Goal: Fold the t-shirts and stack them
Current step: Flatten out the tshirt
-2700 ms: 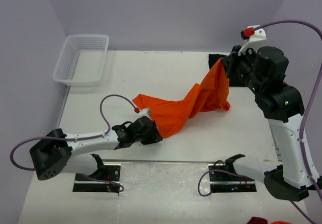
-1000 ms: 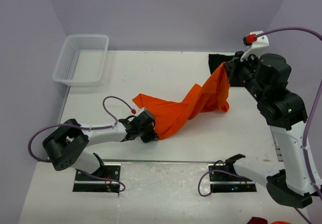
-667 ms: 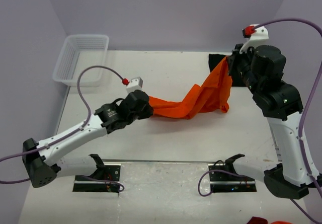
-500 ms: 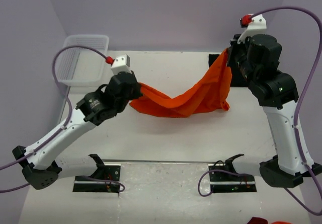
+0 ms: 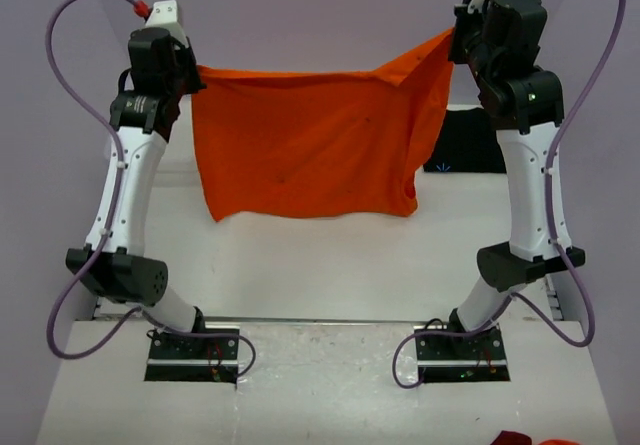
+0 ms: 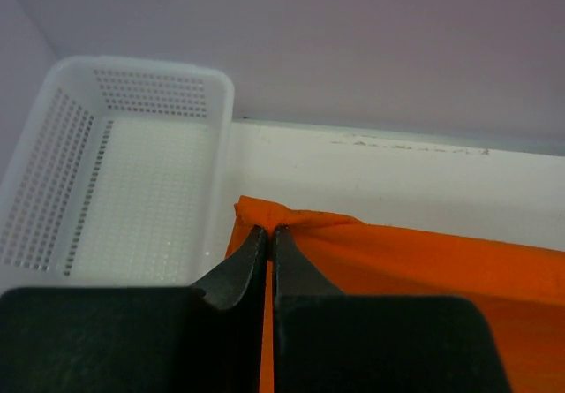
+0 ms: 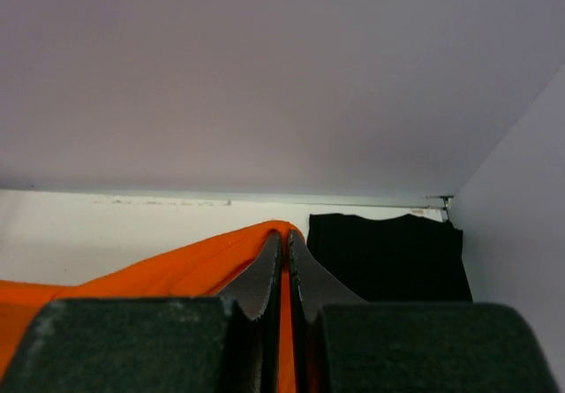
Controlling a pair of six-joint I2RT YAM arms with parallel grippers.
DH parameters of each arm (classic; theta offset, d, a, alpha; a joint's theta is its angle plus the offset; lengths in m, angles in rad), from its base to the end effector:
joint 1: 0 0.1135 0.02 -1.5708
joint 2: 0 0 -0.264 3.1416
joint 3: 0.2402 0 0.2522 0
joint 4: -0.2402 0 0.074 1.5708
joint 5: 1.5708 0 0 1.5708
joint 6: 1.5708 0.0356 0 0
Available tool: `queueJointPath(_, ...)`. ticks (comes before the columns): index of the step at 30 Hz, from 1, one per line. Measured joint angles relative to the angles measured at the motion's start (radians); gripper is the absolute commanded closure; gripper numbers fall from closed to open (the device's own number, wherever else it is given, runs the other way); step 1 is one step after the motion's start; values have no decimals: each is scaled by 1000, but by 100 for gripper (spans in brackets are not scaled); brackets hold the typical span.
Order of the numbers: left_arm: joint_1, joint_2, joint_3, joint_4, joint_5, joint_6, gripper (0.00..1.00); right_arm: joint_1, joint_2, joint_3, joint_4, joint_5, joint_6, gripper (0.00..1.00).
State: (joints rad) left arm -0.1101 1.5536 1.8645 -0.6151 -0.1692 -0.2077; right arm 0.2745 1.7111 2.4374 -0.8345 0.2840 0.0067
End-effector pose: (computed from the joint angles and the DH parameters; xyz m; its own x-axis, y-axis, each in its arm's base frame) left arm 0.3330 -0.0308 0.4768 -0.2807 -0.1735 -0.9440 -0.1117 0.9828 -0.1474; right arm 0.2989 0.0738 0.5708 -0.1039 -0.0226 -0.9943 0.0086 0.9997 -0.0236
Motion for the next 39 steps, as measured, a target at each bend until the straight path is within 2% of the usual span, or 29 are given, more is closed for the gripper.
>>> queueJointPath(7, 22, 250, 257, 28, 220, 91, 100, -20, 59, 65, 48, -58, -32, 100)
queueJointPath(10, 22, 286, 354, 27, 279, 100, 100, -19, 54, 90, 70, -77, -42, 100)
queueJointPath(13, 22, 252, 383, 31, 327, 99, 100, -12, 8, 88, 68, -90, -51, 100)
queueJointPath(16, 23, 130, 301, 43, 377, 92, 100, 31, -98, 51, 61, -83, -65, 100)
queueJointPath(22, 23, -257, 139, 38, 465, 70, 100, 188, -430, -26, 32, -63, -87, 100)
queueJointPath(25, 22, -401, 132, 41, 494, 68, 100, 197, -570, -25, 30, -68, -72, 100)
queueJointPath(28, 22, -457, 176, 48, 510, 68, 100, 199, -655, 0, 43, -80, -59, 100)
queueJointPath(33, 22, -360, 240, 72, 510, 68, 100, 199, -625, 13, 101, -90, -65, 100)
queueJointPath(35, 22, -271, 245, 84, 507, 69, 100, 199, -557, 13, 126, -83, -79, 100)
queueJointPath(39, 22, -39, 249, 105, 488, 70, 100, 175, -323, 45, 166, -68, -109, 100)
